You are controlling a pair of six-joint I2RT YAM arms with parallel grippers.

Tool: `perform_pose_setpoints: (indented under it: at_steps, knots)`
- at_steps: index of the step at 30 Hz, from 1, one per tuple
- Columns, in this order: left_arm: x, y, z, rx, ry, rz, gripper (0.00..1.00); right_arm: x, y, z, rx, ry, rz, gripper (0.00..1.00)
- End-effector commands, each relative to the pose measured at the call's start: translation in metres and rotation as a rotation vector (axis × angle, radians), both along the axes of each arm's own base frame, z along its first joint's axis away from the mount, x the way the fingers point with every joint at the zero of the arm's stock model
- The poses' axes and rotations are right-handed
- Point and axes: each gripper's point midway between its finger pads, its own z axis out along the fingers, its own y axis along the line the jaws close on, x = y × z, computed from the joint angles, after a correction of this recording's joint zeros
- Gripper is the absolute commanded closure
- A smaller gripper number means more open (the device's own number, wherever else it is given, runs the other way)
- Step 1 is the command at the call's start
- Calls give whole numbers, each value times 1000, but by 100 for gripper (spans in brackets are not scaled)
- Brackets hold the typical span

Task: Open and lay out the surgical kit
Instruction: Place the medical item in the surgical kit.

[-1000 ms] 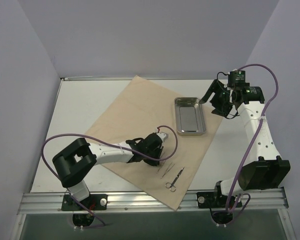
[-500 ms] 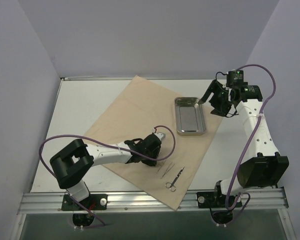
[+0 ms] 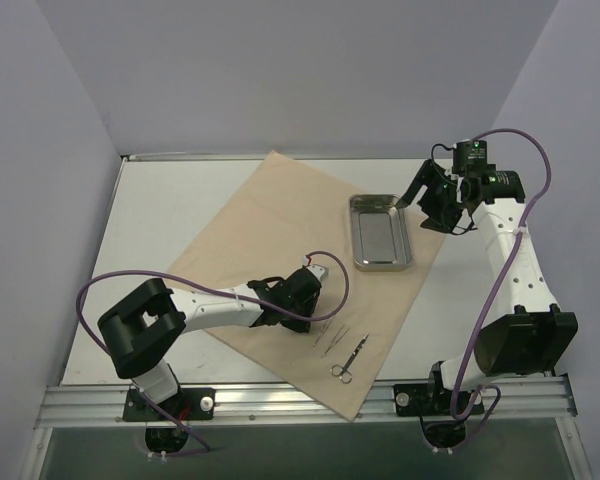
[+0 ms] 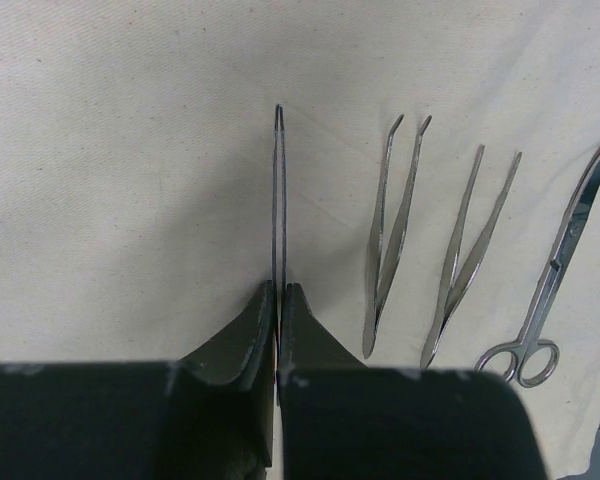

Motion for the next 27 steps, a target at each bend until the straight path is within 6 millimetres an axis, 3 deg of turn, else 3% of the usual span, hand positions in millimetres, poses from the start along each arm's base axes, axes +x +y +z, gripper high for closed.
perform_pose_setpoints:
  at_steps: [1, 4, 12, 20, 27]
  knots:
    - [-10, 2, -5, 28, 28, -37, 91, -3, -3, 3, -7, -4, 5, 27]
    - [-11, 5, -3, 27, 20, -34, 78, -3, -3, 2, -7, -3, 5, 27]
    - [-16, 10, -14, 69, 58, -38, 71, -3, -2, 3, 1, -5, 3, 27]
    - [-15, 12, -11, 67, 46, -31, 66, -3, -1, 1, 3, -3, 3, 27]
    - [-6, 20, 3, 79, -9, -35, 49, 4, -3, -6, -15, -8, 19, 27]
